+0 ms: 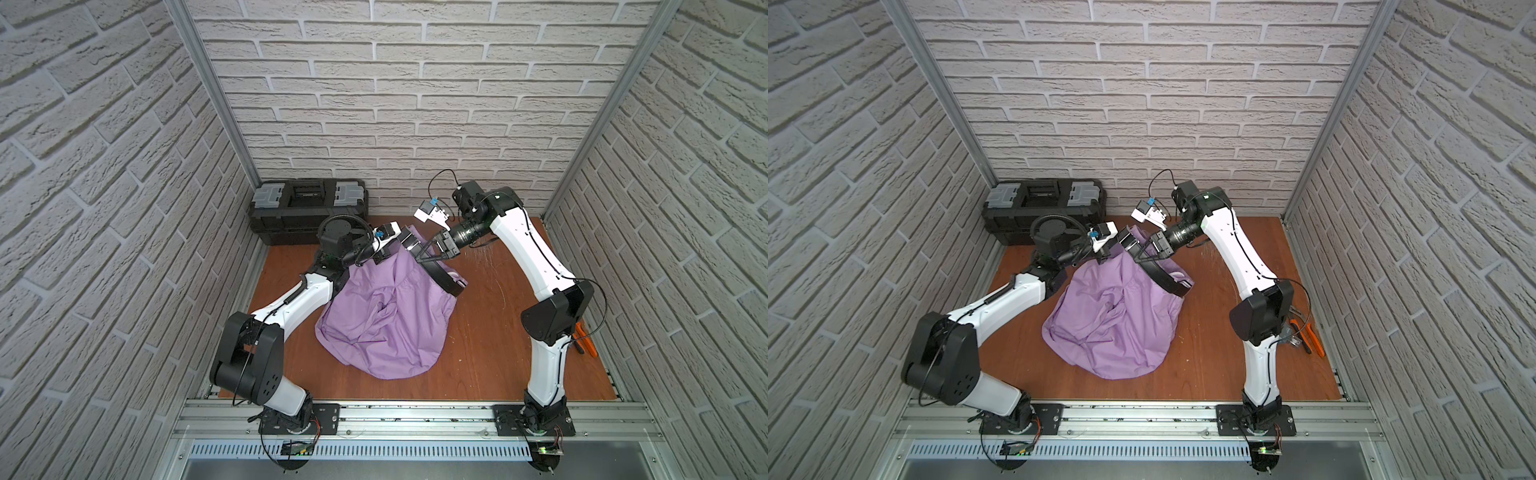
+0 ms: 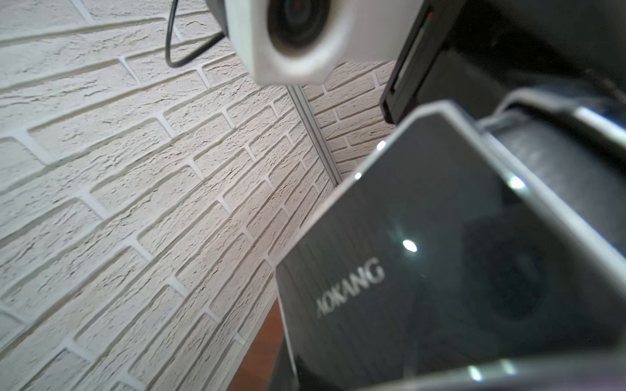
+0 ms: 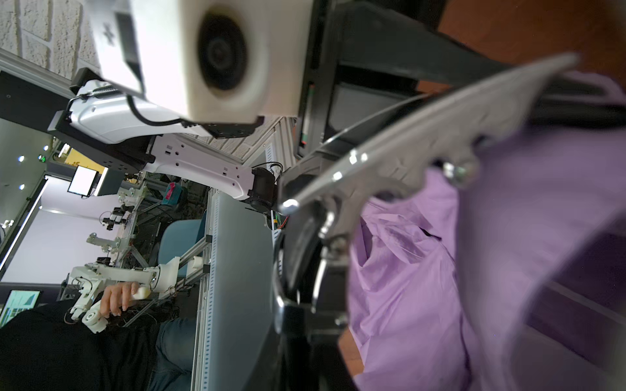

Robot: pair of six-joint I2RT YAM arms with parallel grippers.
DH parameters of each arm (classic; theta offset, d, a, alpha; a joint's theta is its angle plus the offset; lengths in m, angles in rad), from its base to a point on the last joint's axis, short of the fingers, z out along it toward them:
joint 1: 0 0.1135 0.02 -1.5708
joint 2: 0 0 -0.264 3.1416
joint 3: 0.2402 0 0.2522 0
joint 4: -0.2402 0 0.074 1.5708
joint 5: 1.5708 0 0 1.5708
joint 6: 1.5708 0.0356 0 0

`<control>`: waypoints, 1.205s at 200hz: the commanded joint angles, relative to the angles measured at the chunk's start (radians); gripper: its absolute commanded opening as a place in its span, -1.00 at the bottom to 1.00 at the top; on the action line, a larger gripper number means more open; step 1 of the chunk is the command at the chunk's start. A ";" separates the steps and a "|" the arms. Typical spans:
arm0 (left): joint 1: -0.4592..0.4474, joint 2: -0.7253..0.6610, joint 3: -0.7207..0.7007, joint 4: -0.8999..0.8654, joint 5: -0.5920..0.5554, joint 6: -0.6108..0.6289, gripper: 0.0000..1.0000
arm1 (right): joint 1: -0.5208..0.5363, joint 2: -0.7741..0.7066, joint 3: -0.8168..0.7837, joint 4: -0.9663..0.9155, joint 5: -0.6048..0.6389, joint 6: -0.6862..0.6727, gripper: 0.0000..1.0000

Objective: Remove the belt from the trousers

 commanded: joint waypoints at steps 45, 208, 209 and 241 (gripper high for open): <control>-0.051 -0.167 0.256 -0.575 -0.514 -0.160 -1.00 | -0.023 -0.363 -0.246 0.661 0.638 0.368 0.25; -0.357 0.338 1.299 -1.431 -1.187 -0.354 -1.00 | 0.257 -0.590 -0.880 1.508 1.306 -0.098 0.78; -0.357 0.336 1.292 -1.430 -1.181 -0.357 -1.00 | 0.256 -0.589 -0.887 1.515 1.311 -0.099 0.78; -0.339 0.232 1.027 -1.364 -1.054 -0.481 -1.00 | 0.270 -0.592 -1.077 1.709 1.392 -0.134 0.09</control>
